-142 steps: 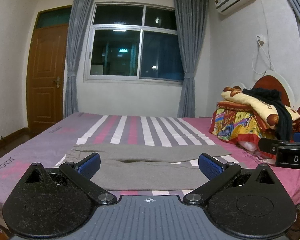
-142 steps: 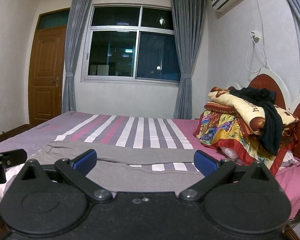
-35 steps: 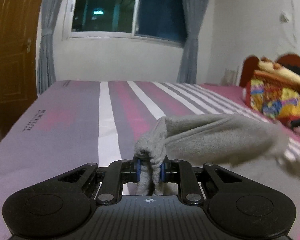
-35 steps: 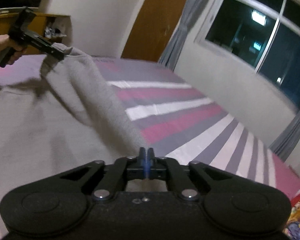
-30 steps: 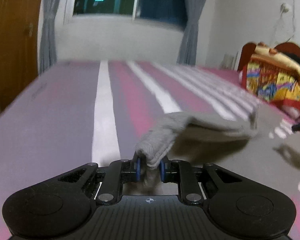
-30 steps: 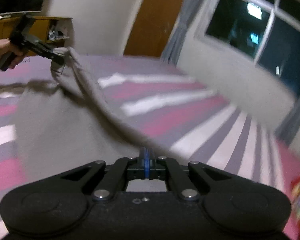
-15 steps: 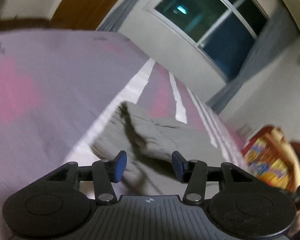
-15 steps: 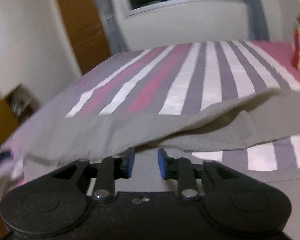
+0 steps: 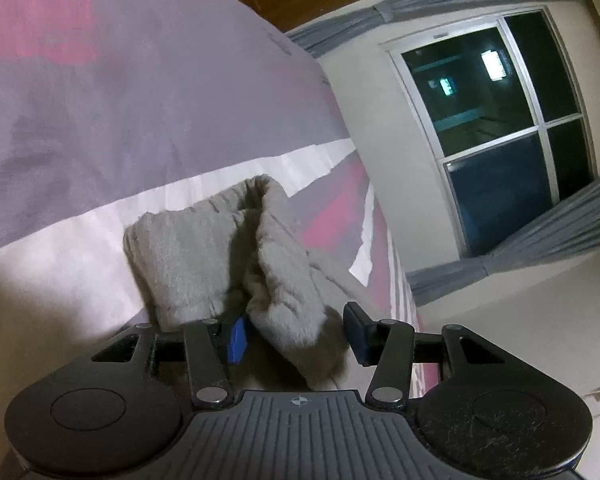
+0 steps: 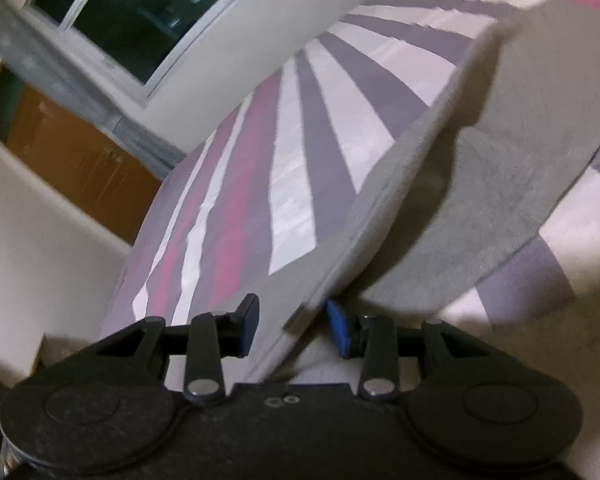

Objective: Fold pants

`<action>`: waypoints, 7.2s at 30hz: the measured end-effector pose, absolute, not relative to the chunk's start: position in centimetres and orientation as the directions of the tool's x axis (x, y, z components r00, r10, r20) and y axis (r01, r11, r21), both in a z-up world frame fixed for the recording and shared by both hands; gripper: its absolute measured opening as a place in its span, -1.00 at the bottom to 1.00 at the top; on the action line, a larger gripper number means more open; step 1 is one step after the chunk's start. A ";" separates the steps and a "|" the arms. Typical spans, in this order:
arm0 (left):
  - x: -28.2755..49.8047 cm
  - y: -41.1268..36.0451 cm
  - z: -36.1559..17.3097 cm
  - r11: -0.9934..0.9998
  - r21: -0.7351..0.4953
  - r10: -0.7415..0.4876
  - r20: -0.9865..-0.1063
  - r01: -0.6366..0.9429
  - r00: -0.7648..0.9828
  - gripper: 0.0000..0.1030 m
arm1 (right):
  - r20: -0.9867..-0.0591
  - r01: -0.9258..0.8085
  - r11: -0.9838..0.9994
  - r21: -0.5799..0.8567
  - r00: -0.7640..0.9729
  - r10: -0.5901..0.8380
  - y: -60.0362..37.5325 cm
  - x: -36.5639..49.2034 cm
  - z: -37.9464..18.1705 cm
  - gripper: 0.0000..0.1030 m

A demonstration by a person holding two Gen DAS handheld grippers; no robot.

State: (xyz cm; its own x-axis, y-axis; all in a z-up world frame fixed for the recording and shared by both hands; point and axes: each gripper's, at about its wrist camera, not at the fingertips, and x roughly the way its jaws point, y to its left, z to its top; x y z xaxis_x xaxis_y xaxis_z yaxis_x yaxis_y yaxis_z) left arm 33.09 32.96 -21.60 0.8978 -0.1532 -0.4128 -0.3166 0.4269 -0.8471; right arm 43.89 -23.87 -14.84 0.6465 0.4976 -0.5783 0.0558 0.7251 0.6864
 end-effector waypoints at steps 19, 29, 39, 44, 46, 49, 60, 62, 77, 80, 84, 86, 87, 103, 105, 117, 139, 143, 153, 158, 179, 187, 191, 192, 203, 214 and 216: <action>35.1 38.8 -17.5 0.617 -0.759 -0.273 -0.456 -0.209 0.847 -0.64 | -0.488 -0.147 0.807 0.571 0.730 0.478 -25.9 26.6 -8.2 -0.90; 31.9 37.7 -19.6 0.630 -0.731 -0.250 -0.510 -0.262 0.823 0.05 | -0.605 0.111 0.738 0.666 0.660 0.446 -28.4 26.6 -14.1 -0.42; 33.9 37.5 -17.4 0.659 -0.715 -0.254 -0.502 -0.232 0.827 -0.69 | -0.552 0.088 0.719 0.689 0.706 0.443 -30.1 25.6 -11.8 -0.91; 33.4 39.0 -16.3 0.684 -0.693 -0.237 -0.509 -0.230 0.827 -0.69 | -0.540 0.044 0.745 0.666 0.718 0.440 -29.5 22.7 -10.2 -0.90; 34.2 38.6 -17.6 0.711 -0.646 -0.228 -0.585 -0.278 0.778 -0.68 | -0.599 0.083 0.765 0.639 0.677 0.428 -29.5 22.9 -12.3 -0.90; 33.6 38.6 -18.9 0.671 -0.665 -0.207 -0.592 -0.328 0.779 -0.66 | -0.622 0.177 0.694 0.698 0.630 0.464 -30.5 23.8 -15.7 -0.86; 29.9 34.7 -15.5 0.756 -0.565 -0.085 -0.587 -0.332 0.805 0.10 | -0.510 0.166 0.637 0.753 0.758 0.406 -37.5 20.2 -12.9 -0.32; 30.1 34.8 -15.8 0.747 -0.565 -0.083 -0.602 -0.350 0.794 0.09 | -0.494 0.183 0.619 0.764 0.782 0.379 -39.6 19.9 -12.7 -0.32; 32.0 34.9 -18.4 0.729 -0.525 -0.061 -0.690 -0.440 0.722 0.16 | -0.497 0.324 0.461 0.826 0.803 0.327 -46.3 26.8 -18.4 -0.46; 32.2 34.9 -18.6 0.730 -0.527 -0.071 -0.692 -0.436 0.718 0.18 | -0.518 0.339 0.479 0.809 0.797 0.311 -47.1 27.8 -18.6 -0.87; 32.1 35.2 -18.5 0.731 -0.531 -0.085 -0.693 -0.427 0.716 0.18 | -0.463 0.251 0.580 0.775 0.850 0.251 -46.5 25.8 -14.2 -0.92; 32.1 35.1 -18.6 0.737 -0.530 -0.090 -0.692 -0.420 0.716 0.18 | -0.432 0.231 0.593 0.771 0.875 0.220 -46.3 22.9 -12.2 -0.92; 32.3 35.1 -18.6 0.736 -0.532 -0.091 -0.691 -0.420 0.717 0.18 | -0.437 0.238 0.605 0.760 0.875 0.206 -46.0 21.9 -11.9 -0.92; 32.1 34.7 -19.0 0.739 -0.529 -0.085 -0.687 -0.417 0.722 0.19 | -0.532 0.423 0.446 0.789 0.833 0.151 -55.3 26.1 -19.3 -0.68; 32.2 34.7 -19.0 0.739 -0.529 -0.085 -0.688 -0.417 0.721 0.20 | -0.569 0.448 0.473 0.759 0.809 0.147 -55.5 27.5 -19.2 -0.77; 32.0 34.8 -19.2 0.738 -0.536 -0.092 -0.681 -0.409 0.726 0.20 | -0.525 0.376 0.703 0.604 0.851 -0.004 -55.0 22.7 -13.0 -0.91; 30.8 33.8 -17.5 0.724 -0.521 -0.031 -0.680 -0.452 0.733 0.20 | -0.585 0.398 0.655 0.642 0.807 0.083 -53.0 20.9 -13.5 -0.22; 28.3 32.3 -17.9 0.691 -0.568 -0.032 -0.642 -0.447 0.766 0.20 | -0.519 0.256 0.583 0.771 0.784 0.341 -47.2 19.9 -14.5 -0.27; 24.5 30.8 -16.9 0.702 -0.589 -0.063 -0.612 -0.401 0.788 0.20 | -0.517 0.267 0.472 0.840 0.656 0.550 -39.5 21.5 -17.7 -0.37; 23.7 30.9 -17.8 0.698 -0.595 -0.082 -0.621 -0.400 0.780 0.20 | -0.524 0.291 0.453 0.843 0.637 0.565 -39.1 21.8 -18.0 -0.42; 23.8 29.4 -16.3 0.721 -0.581 -0.065 -0.599 -0.377 0.798 0.21 | -0.591 0.271 0.584 0.765 0.656 0.469 -38.4 19.1 -17.4 -0.79; 31.7 17.7 -12.6 0.924 -0.363 -0.133 -0.599 -0.120 0.790 0.21 | -0.563 0.063 0.793 0.605 0.738 0.371 -38.2 19.6 -12.3 -0.70; 35.9 10.8 -14.9 0.969 -0.247 -0.155 -0.678 -0.025 0.718 0.28 | -0.647 -0.032 0.895 0.445 0.680 0.346 -35.4 22.1 -13.1 -0.66; 36.4 9.3 -15.9 0.985 -0.175 -0.125 -0.720 -0.004 0.683 0.38 | -0.714 -0.037 0.935 0.353 0.635 0.295 -34.8 22.6 -13.9 -0.67; 41.5 7.9 -14.2 0.996 0.063 0.002 -0.689 0.058 0.725 0.56 | -0.675 -0.200 0.940 0.275 0.656 0.337 -31.6 29.5 -11.6 -0.66; 44.8 14.9 -15.9 0.995 0.050 0.098 -0.732 -0.091 0.674 0.67 | -0.697 -0.310 0.917 0.252 0.598 0.394 -24.4 36.2 -12.9 -0.62; 45.5 16.3 -17.1 0.996 0.051 0.085 -0.758 -0.071 0.647 0.70 | -0.692 -0.368 0.887 0.279 0.563 0.451 -21.2 37.3 -13.4 -0.62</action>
